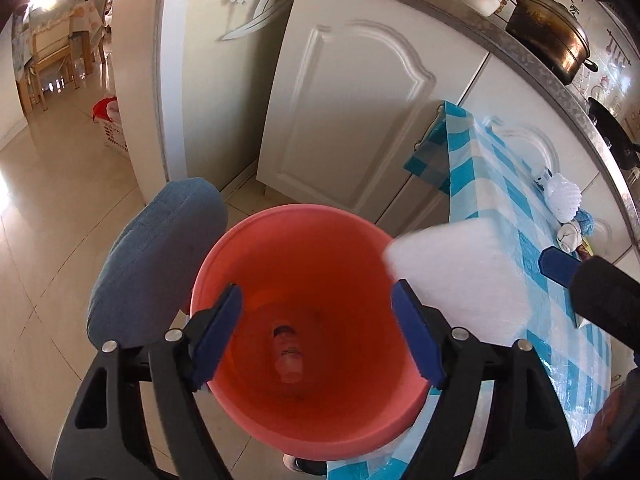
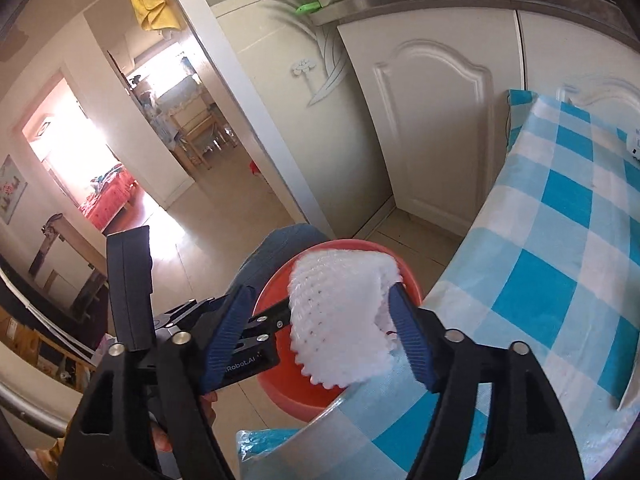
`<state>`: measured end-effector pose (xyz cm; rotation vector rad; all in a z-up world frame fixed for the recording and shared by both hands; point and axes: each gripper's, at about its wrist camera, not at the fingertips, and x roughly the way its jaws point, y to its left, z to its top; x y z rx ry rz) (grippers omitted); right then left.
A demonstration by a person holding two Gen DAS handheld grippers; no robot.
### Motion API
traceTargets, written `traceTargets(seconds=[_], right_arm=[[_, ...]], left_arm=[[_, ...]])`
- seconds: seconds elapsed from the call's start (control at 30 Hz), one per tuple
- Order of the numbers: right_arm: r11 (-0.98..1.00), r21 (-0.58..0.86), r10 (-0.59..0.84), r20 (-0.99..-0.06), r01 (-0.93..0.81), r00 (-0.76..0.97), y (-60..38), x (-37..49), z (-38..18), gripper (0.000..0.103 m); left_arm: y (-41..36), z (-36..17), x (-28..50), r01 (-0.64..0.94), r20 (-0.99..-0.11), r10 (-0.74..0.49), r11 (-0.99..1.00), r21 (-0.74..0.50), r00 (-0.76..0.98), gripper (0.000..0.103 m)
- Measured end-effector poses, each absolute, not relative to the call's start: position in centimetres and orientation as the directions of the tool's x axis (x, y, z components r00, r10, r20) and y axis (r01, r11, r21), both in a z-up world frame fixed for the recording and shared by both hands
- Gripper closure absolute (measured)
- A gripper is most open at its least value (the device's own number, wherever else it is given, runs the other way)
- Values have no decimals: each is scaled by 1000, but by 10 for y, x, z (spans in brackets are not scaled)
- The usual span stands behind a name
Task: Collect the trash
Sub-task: 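Carry the bottle and foam net to the red bucket and open both tools, then move both tools back over the table toward the remaining items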
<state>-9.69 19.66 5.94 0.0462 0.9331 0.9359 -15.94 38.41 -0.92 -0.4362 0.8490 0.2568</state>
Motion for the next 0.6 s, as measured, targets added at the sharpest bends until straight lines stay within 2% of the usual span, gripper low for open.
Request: traceTargets(seconds=[0.1, 0.2, 0.43, 0.6], right_arm=[[631, 422, 711, -650, -651, 268, 188, -95, 61, 21], [635, 452, 732, -611, -626, 301, 173, -94, 67, 17], [679, 507, 729, -549, -531, 409, 114, -86, 76, 13], [692, 562, 720, -494, -453, 487, 61, -82, 70, 13]], left_arm=[[392, -13, -163, -416, -770, 63, 867, -273, 635, 21], [395, -7, -167, -433, -758, 100, 865, -255, 645, 18], [384, 22, -176, -429, -688, 173, 876, -220, 705, 15], [363, 43, -179, -387, -624, 135, 876, -288, 770, 15]])
